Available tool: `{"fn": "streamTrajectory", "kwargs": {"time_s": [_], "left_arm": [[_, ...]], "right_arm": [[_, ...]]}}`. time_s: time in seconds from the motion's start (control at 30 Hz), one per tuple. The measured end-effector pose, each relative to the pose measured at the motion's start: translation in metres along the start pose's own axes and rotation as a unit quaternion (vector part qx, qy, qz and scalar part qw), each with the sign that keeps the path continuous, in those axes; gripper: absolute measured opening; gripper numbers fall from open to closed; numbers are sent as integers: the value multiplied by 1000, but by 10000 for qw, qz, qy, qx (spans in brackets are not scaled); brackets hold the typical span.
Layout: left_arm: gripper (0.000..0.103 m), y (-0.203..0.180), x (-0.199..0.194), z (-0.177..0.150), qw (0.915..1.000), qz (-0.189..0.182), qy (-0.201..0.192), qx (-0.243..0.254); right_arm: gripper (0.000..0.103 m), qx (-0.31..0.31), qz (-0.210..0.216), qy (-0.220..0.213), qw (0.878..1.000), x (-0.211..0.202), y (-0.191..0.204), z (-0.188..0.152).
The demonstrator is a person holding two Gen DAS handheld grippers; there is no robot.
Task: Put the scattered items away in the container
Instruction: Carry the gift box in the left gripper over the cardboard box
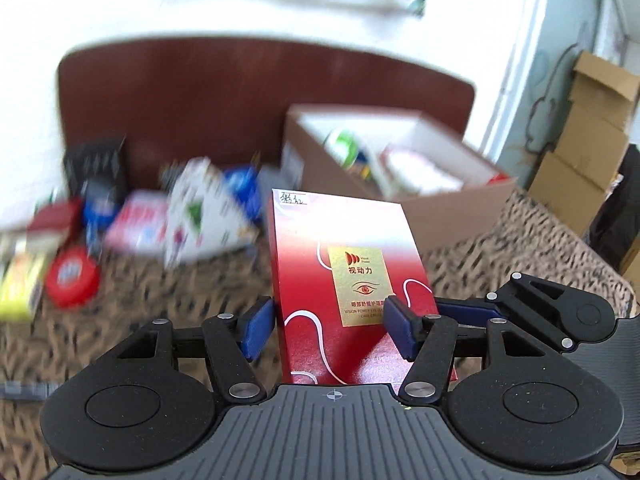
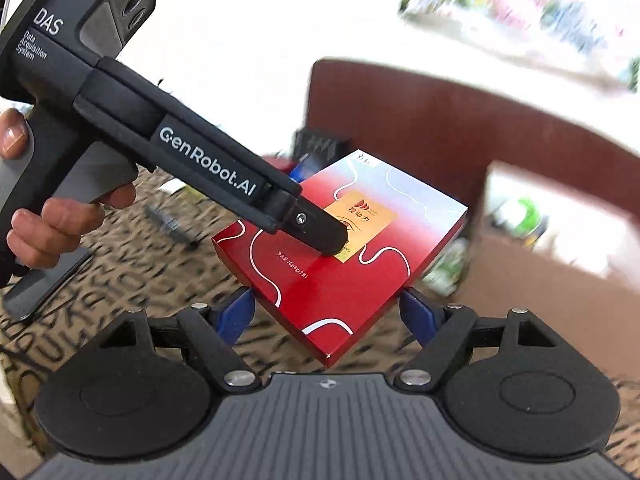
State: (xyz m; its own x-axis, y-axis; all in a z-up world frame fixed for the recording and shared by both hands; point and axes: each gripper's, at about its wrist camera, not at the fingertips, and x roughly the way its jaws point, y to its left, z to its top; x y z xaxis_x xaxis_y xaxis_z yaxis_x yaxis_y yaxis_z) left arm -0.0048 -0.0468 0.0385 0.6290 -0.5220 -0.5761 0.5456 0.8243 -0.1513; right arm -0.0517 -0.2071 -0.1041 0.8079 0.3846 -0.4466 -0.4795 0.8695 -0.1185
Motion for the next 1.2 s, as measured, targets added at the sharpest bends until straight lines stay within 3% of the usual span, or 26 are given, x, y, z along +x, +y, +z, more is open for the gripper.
{"fn": "streamTrajectory", "kwargs": {"time_s": [0.27,0.53,0.7,0.93,0.97,1.03,1.1,1.2], "left_arm": [[72,-39,35,65,9973,-265,-491,484],[72,-74,89,110,9918,-701,-644,858],[72,-90,126,124,9903,-778,-567,1001],[73,-88,184,154,9921,-850,-421,820],[75,-86,195,158,9929,-838,-361,765],[90,-79,217,162,9956,-740,-153,559],[91,-68,230,160,9977,-616,-31,284],[96,-49,229,151,9980,-626,-19,68]], "right_arm": [[83,-152,-762,-381,9962,-7,-59,21],[83,104,-1175,-175,9929,16,-133,20],[82,194,-1433,-84,9895,27,-161,13],[82,182,-1702,123,9852,56,-209,19],[82,202,-1736,188,9844,63,-217,19],[82,301,-2061,465,9770,81,-231,20],[87,329,-2391,727,9677,94,-238,18],[97,295,-2324,578,9705,95,-231,10]]}}
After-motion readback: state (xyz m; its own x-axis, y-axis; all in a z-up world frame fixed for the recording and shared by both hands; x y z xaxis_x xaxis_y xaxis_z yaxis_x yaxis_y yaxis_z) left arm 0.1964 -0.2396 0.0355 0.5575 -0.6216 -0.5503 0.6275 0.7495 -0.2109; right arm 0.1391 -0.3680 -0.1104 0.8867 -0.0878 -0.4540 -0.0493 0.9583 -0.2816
